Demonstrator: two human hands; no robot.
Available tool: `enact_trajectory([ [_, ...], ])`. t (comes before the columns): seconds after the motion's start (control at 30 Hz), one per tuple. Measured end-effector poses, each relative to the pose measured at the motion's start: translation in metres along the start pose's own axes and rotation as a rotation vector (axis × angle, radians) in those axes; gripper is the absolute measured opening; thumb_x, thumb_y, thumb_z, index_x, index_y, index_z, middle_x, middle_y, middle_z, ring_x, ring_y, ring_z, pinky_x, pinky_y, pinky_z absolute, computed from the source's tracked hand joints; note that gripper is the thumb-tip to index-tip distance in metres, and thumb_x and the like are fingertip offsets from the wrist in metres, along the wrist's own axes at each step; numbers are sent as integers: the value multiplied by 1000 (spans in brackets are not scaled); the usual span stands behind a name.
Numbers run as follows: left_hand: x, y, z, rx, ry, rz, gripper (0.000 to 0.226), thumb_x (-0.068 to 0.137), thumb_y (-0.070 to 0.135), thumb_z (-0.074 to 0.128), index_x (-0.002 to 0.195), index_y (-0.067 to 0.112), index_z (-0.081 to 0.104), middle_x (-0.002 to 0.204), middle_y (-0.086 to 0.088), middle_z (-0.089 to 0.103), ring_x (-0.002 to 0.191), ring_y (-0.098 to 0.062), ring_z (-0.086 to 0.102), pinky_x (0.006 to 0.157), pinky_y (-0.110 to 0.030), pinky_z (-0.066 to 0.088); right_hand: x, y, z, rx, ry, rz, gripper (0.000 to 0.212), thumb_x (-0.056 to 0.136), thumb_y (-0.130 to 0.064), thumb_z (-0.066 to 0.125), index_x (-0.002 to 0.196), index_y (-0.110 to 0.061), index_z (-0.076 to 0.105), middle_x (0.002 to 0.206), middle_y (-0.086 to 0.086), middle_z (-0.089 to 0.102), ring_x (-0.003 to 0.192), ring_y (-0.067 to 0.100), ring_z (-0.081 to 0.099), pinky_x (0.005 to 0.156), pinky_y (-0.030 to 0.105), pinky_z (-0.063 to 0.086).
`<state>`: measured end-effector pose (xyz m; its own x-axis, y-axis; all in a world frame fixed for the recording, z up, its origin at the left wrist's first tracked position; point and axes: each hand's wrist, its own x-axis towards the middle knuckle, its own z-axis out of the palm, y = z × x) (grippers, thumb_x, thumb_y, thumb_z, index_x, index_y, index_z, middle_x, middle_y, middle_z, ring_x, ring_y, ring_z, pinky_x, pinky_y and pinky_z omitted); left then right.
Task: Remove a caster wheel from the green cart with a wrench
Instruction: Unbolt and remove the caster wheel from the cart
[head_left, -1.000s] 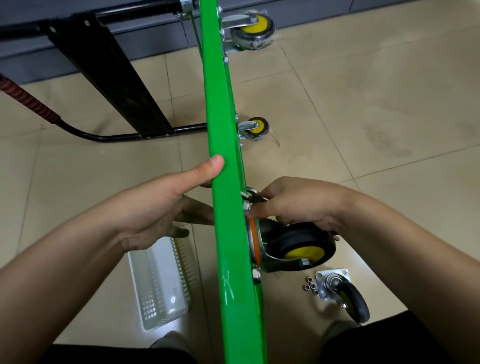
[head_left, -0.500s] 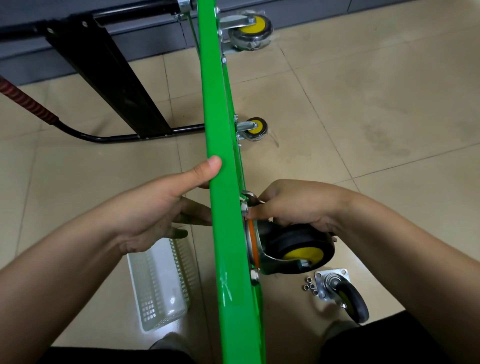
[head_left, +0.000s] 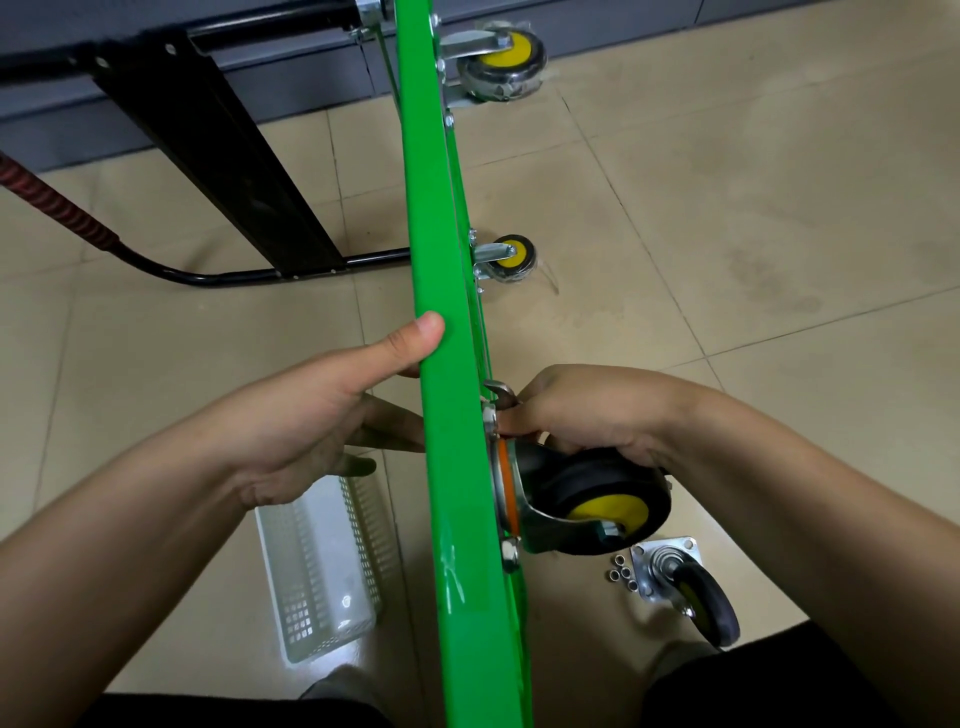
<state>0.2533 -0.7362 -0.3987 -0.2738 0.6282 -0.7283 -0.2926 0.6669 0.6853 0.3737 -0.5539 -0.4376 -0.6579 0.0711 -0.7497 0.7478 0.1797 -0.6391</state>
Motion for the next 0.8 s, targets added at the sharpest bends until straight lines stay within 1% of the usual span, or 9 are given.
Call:
enact_trajectory([
  [0.1,1,0,-1,-3,-2,-8,58,72,78,50,112,40,70,116,-15,74,113,-27,69,117,-61,24,-1,1,0,-38,23,-7,33,100,-33,61,76,-11,59,35,-7,43,28,11,35,40,18,31],
  [0.13,1,0,-1,-3,-4,-9,59,72,78,50,113,40,70,116,-16,74,113,-27,69,117,-61,24,-1,2,-2,-54,27,-16,34,99,-34,62,77,-9,60,37,-6,43,29,10,35,38,17,30],
  [0.2,1,0,-1,-5,-8,-10,59,72,78,51,113,40,70,116,-17,73,113,-27,69,117,-61,23,-1,3,-5,-54,13,-37,33,96,-34,66,93,-1,66,50,1,47,35,12,35,40,19,29],
  [0.27,0,0,-1,-4,-8,-8,58,73,78,51,113,40,70,116,-16,74,113,-27,69,118,-62,22,0,4,-7,-30,-16,-48,36,93,-31,70,108,1,65,69,12,47,43,16,33,44,22,28],
  [0.33,0,0,-1,-4,-8,-4,57,73,77,50,111,40,71,116,-16,74,113,-27,69,117,-63,22,1,5,-8,-27,-23,-45,33,92,-30,72,103,0,64,77,14,44,44,16,31,43,22,26],
  [0.43,0,1,0,0,-11,-4,56,73,77,49,110,41,71,116,-15,74,113,-27,69,117,-63,22,2,4,-8,-53,-10,-50,22,91,-29,73,88,-10,62,59,7,44,38,13,31,40,19,25],
  [0.6,0,1,0,10,2,-12,58,72,78,48,110,41,70,115,-15,74,113,-26,69,118,-61,23,-3,2,-8,-49,12,-91,27,93,-23,71,72,-12,59,44,-4,48,31,8,36,37,15,28],
  [0.7,0,1,1,13,5,-8,58,72,78,48,110,41,70,115,-13,75,114,-26,69,118,-60,24,-1,2,-5,-37,11,-45,25,95,-26,68,76,-12,58,39,-5,39,34,13,30,41,19,25],
  [0.8,0,1,1,12,11,-4,57,72,78,48,109,42,70,114,-13,75,114,-26,69,118,-61,23,3,3,-2,-23,-13,-16,21,96,-27,66,85,-11,59,44,0,32,41,18,24,48,25,21],
])
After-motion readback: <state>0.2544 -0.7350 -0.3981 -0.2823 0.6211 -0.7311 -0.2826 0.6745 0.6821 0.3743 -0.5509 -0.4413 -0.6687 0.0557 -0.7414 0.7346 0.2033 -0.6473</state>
